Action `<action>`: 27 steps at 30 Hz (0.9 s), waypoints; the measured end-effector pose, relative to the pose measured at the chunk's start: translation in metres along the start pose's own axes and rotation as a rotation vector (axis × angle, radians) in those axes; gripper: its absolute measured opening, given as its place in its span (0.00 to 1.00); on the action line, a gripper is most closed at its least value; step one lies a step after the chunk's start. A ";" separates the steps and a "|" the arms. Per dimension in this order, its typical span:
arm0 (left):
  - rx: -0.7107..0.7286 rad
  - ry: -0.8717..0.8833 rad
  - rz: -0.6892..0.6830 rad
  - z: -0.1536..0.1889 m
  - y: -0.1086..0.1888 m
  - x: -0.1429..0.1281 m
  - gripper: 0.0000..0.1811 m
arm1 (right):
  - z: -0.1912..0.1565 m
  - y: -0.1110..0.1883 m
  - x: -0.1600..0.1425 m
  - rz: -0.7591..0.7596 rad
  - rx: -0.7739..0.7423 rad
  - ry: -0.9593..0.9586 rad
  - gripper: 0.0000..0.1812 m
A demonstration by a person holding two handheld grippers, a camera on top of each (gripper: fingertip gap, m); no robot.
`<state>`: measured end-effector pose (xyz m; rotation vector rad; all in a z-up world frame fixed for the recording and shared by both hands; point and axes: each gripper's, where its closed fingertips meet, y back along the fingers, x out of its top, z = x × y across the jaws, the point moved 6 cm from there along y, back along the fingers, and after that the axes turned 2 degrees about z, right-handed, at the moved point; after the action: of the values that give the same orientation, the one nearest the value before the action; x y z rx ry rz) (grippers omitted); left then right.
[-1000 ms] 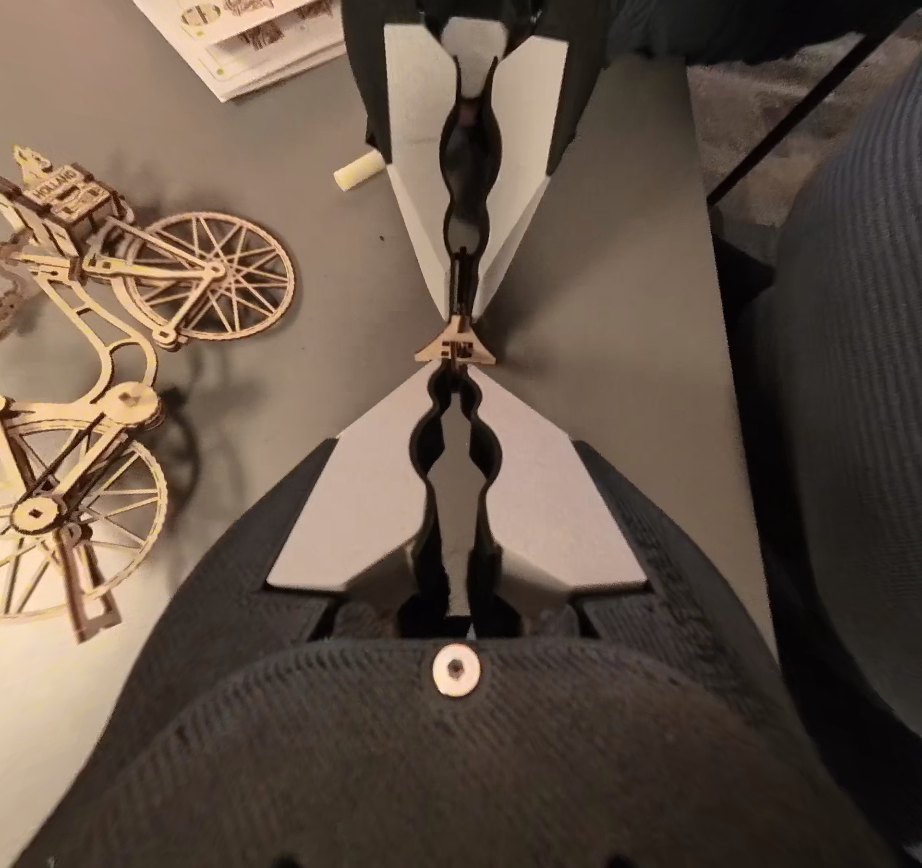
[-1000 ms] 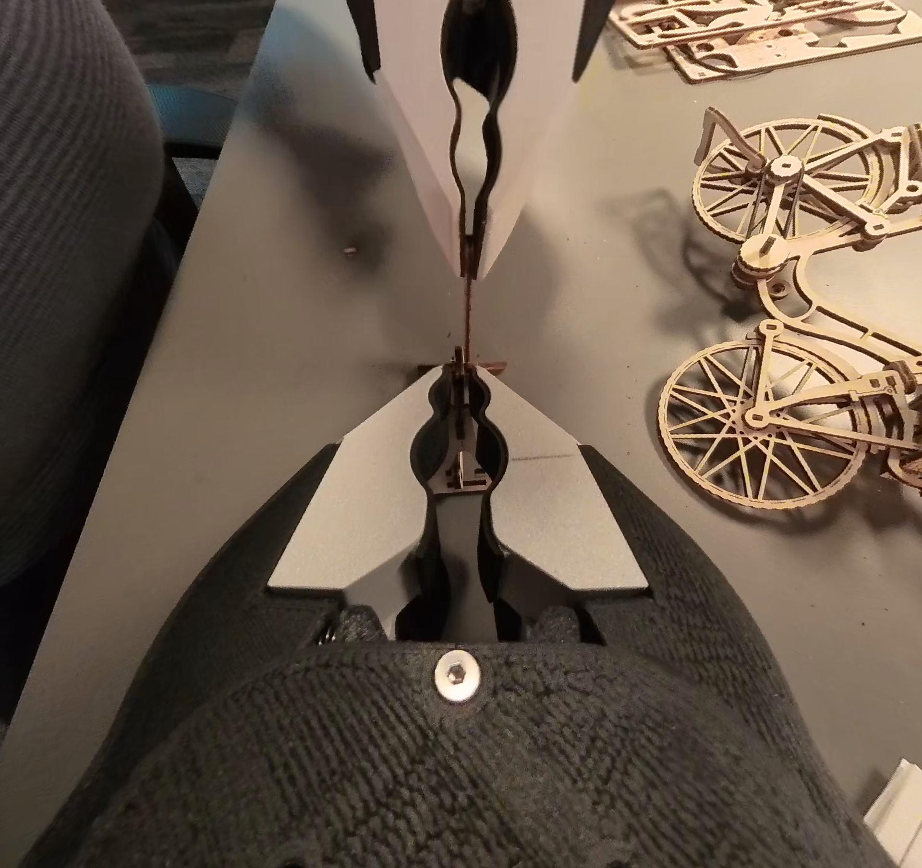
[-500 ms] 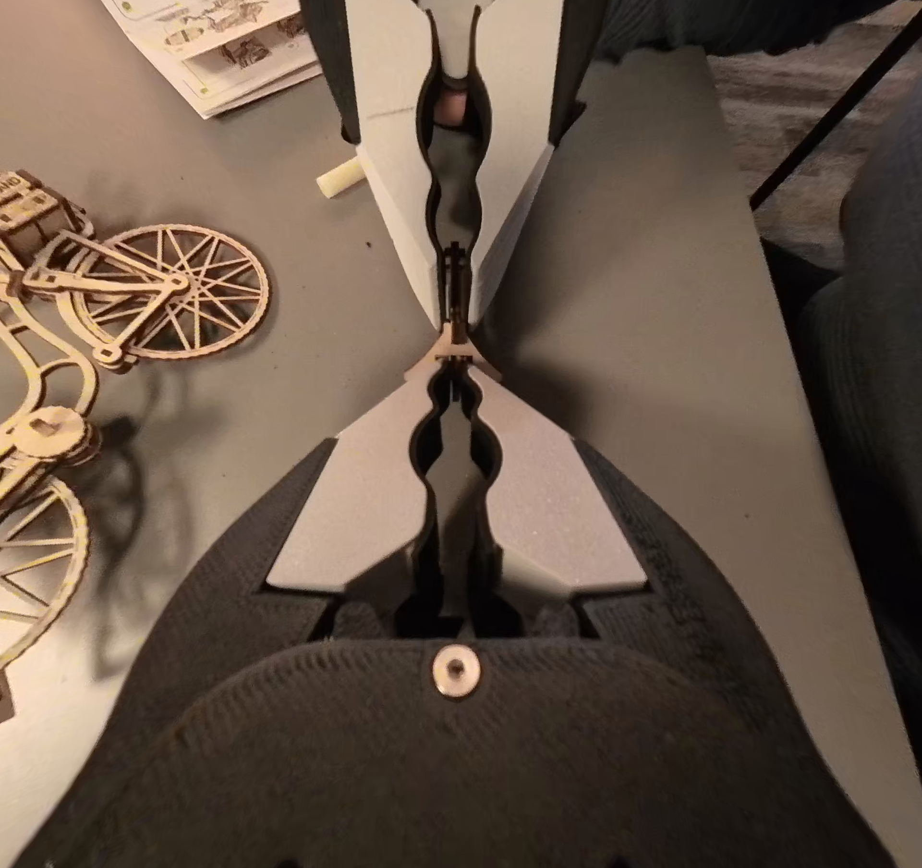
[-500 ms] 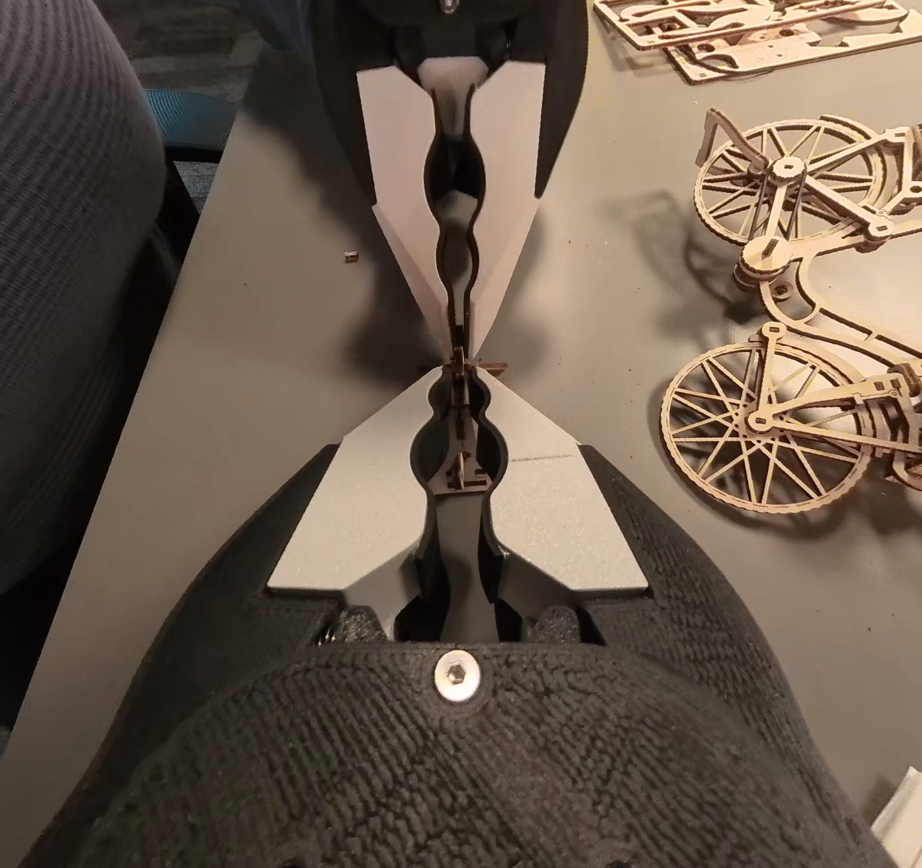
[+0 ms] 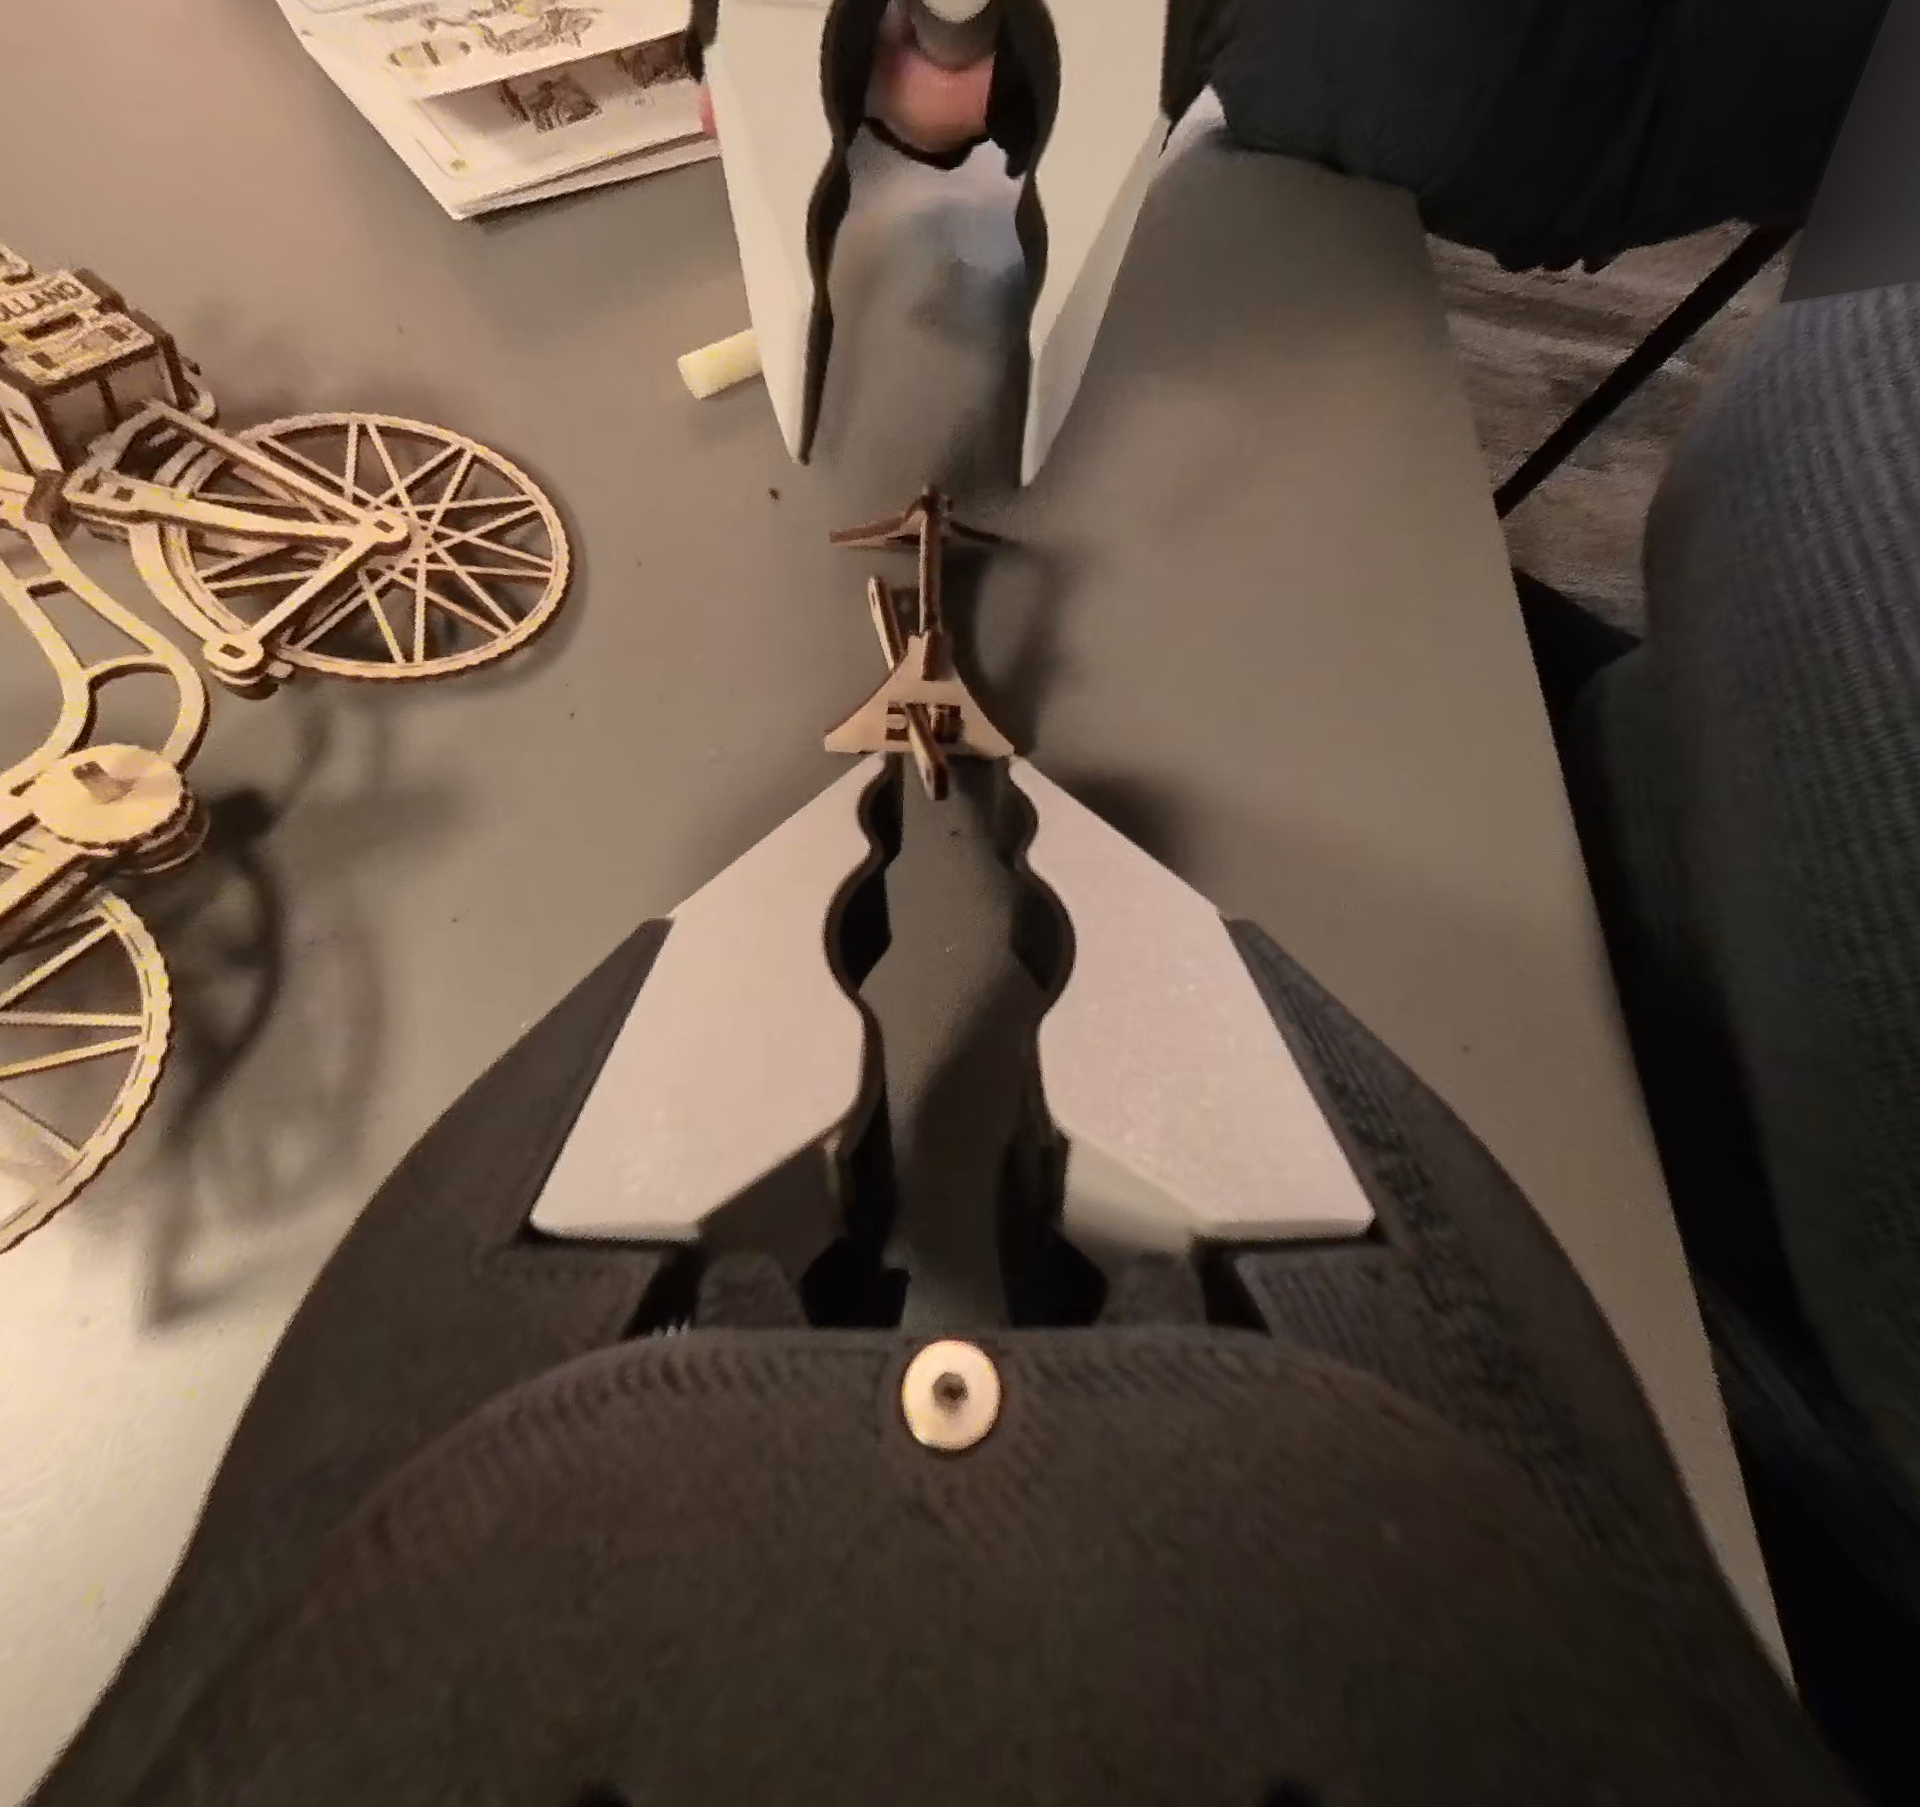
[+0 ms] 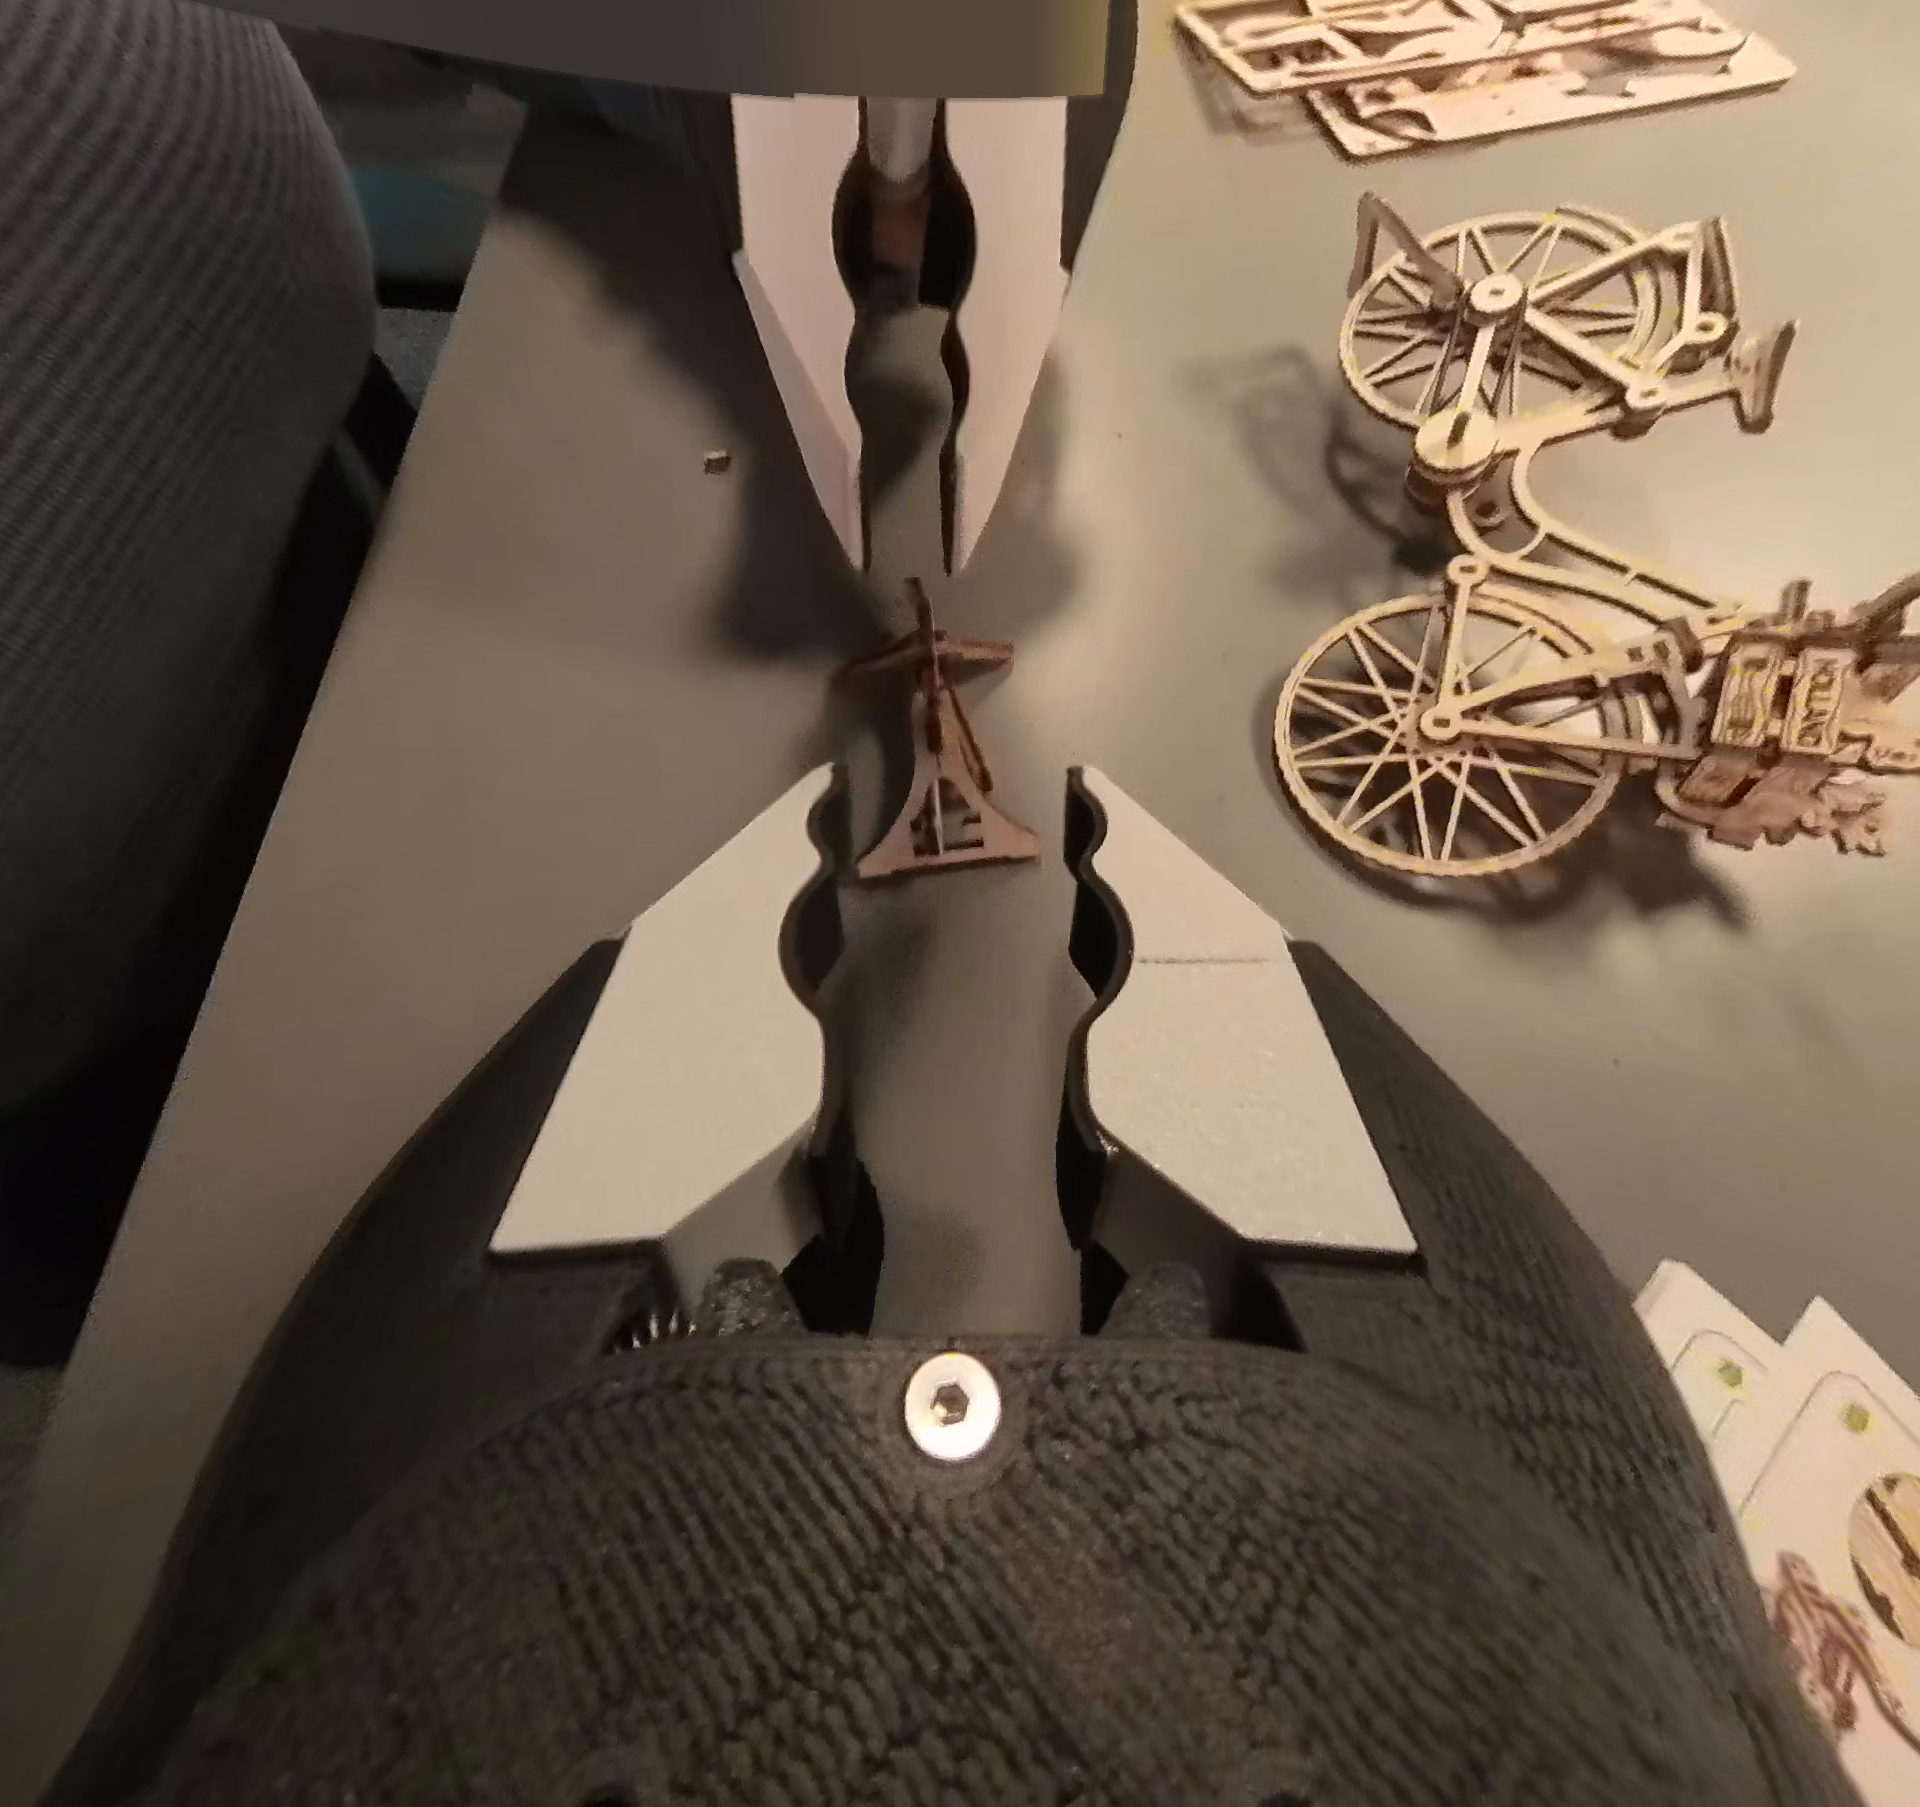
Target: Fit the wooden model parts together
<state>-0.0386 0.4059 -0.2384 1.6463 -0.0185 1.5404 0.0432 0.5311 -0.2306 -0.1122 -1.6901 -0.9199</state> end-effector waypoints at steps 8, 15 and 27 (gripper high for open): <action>0.026 -0.045 -0.028 0.001 -0.005 -0.002 0.02 | -0.002 -0.011 -0.014 -0.100 0.036 -0.016 0.23; 0.019 -0.094 -0.027 -0.001 -0.007 -0.001 0.01 | -0.002 -0.012 -0.014 -0.113 0.036 -0.011 0.20; -0.008 -0.165 0.007 -0.004 -0.012 0.003 0.01 | -0.002 -0.013 -0.014 -0.112 0.035 -0.016 0.20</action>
<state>-0.0339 0.4176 -0.2429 1.7642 -0.1187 1.4045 0.0430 0.5267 -0.2494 -0.0018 -1.7410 -0.9740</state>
